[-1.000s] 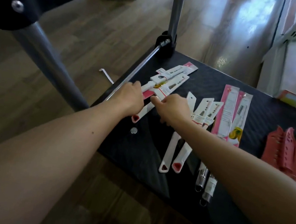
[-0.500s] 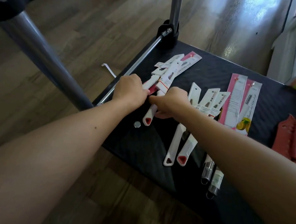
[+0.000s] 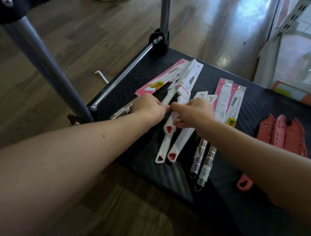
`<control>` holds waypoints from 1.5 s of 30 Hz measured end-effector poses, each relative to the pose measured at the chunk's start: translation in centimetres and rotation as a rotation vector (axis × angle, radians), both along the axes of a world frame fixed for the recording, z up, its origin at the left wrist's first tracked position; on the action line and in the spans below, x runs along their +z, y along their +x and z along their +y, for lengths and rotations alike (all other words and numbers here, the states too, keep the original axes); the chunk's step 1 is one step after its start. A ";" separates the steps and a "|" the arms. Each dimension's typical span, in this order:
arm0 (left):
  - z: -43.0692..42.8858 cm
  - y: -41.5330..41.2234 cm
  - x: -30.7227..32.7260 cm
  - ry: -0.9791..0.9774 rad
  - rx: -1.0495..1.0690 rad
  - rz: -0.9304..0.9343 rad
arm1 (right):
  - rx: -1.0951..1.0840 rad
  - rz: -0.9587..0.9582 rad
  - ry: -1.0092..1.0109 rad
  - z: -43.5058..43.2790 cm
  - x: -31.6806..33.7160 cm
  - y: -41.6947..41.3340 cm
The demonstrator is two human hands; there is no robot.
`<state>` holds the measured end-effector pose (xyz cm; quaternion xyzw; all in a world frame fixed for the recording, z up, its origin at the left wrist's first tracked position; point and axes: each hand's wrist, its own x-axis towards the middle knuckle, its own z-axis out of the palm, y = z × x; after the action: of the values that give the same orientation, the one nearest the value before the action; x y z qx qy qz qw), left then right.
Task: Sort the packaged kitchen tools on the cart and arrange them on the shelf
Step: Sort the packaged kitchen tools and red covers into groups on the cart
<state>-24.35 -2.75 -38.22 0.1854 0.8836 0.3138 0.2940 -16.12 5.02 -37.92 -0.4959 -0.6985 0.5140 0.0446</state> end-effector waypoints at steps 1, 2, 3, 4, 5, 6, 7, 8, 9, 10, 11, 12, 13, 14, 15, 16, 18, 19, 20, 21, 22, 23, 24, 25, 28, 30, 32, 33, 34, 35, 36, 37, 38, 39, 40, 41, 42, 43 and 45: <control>0.1 0.5 0.0 -0.005 -0.025 0.003 | 0.000 -0.011 0.003 0.1 0.3 0.6; 0.3 0.8 0.0 -0.011 -0.047 0.008 | -0.001 -0.024 -0.001 0.2 0.6 1.1; 0.3 1.2 -0.1 -0.022 -0.069 0.013 | -0.005 -0.033 -0.015 0.3 0.8 1.7; 0.3 1.5 -0.3 -0.038 -0.088 0.020 | -0.010 -0.041 -0.039 0.3 0.9 2.2; 0.2 1.8 -0.5 -0.056 -0.104 0.027 | -0.014 -0.055 -0.063 0.3 0.9 2.6; 0.0 2.0 -0.7 -0.077 -0.122 0.033 | -0.016 -0.074 -0.083 0.3 0.8 2.9; -0.2 2.2 -0.9 -0.102 -0.144 0.039 | -0.012 -0.096 -0.094 0.2 0.6 3.2; -0.4 2.3 -1.1 -0.129 -0.173 0.047 | 0.002 -0.125 -0.097 0.2 0.4 3.3; -0.6 2.4 -1.2 -0.160 -0.212 0.062 | 0.024 -0.160 -0.095 0.1 0.2 3.5; -0.8 2.4 -1.2 -0.190 -0.259 0.081 | 0.049 -0.194 -0.091 0.1 0.0 3.6; -0.9 2.4 -1.2 -0.215 -0.306 0.102 | 0.070 -0.221 -0.086 0.1 -0.1 3.6; -1.0 2.4 -1.2 -0.230 -0.348 0.122 | 0.090 -0.238 -0.078 0.1 -0.1 3.6; -1.1 2.4 -1.1 -0.237 -0.385 0.139 | 0.112 -0.248 -0.064 0.1 -0.1 3.6; -1.1 2.3 -1.1 -0.239 -0.419 0.158 | 0.136 -0.259 -0.041 0.2 -0.1 3.6; -1.1 2.3 -1.0 -0.238 -0.454 0.183 | 0.163 -0.273 -0.010 0.2 -0.1 3.6; -1.1 2.4 -0.9 -0.238 -0.492 0.214 | 0.188 -0.289 0.028 0.2 -0.1 3.7; -1.3 2.4 -0.7 -0.247 -0.566 0.276 | 0.227 -0.314 0.105 0.3 -0.1 3.8; -1.4 2.3 -0.6 -0.260 -0.596 0.302 | 0.241 -0.323 0.139 0.3 0.0 3.9; -1.5 2.2 -0.4 -0.276 -0.623 0.321 | 0.253 -0.330 0.169 0.3 0.0 4.0; -1.5 2.0 -0.2 -0.292 -0.646 0.333 | 0.268 -0.337 0.199 0.4 0.1 4.0; -1.6 1.7 0.1 -0.301 -0.664 0.344 | 0.286 -0.343 0.231 0.4 0.2 4.0; -1.6 1.4 0.4 -0.300 -0.672 0.357 | 0.306 -0.347 0.264 0.5 0.3 4.0; -1.6 1.0 0.8 -0.294 -0.665 0.376 | 0.328 -0.347 0.298 0.5 0.5 3.9; -1.7 0.6 1.2 -0.289 -0.641 0.396 | 0.350 -0.341 0.333 0.5 0.6 3.9; -2.3 -1.0 1.8 -0.277 -0.552 0.475 | 0.420 -0.290 0.451 0.0 1.0 3.5; -3.0 -2.2 1.8 -0.278 -0.524 0.546 | 0.440 -0.226 0.486 -0.6 1.1 3.2; -3.6 -3.3 1.5 -0.341 -0.540 0.595 | 0.457 -0.174 0.497 -1.3 1.1 2.8; -3.9 -3.8 1.3 -0.393 -0.551 0.587 | 0.471 -0.164 0.507 -1.5 1.1 2.6; -4.2 -4.1 1.0 -0.445 -0.561 0.560 | 0.486 -0.159 0.515 -1.8 1.0 2.4; -4.4 -4.2 0.7 -0.492 -0.571 0.520 | 0.498 -0.156 0.516 -2.0 1.0 2.3; -4.6 -4.3 0.4 -0.528 -0.580 0.483 | 0.506 -0.153 0.513 -2.2 0.9 2.2; -4.8 -4.3 0.1 -0.546 -0.583 0.456 | 0.510 -0.147 0.513 -2.4 0.8 2.2; -4.8 -4.3 -0.1 -0.547 -0.578 0.440 | 0.513 -0.141 0.516 -2.5 0.7 2.2; -4.8 -4.2 -0.2 -0.537 -0.565 0.435 | 0.515 -0.136 0.519 -2.7 0.6 2.3; -4.7 -4.2 -0.2 -0.522 -0.548 0.437 | 0.516 -0.133 0.518 -2.7 0.6 2.4; -4.5 -4.2 -0.1 -0.511 -0.532 0.441 | 0.517 -0.132 0.512 -2.8 0.6 2.6; -4.3 -4.0 -0.1 -0.503 -0.521 0.448 | 0.519 -0.130 0.506 -2.8 0.5 2.7; -4.1 -4.0 -0.2 -0.497 -0.513 0.454 | 0.520 -0.128 0.503 -2.8 0.4 2.9; -3.7 -3.8 -0.5 -0.475 -0.481 0.432 | 0.512 -0.130 0.506 -2.7 0.2 3.2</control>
<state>-28.19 -6.50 -38.68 0.3756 0.9043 -0.0232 0.2014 -12.94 2.36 -37.68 -0.3098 -0.9064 0.2870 -0.0087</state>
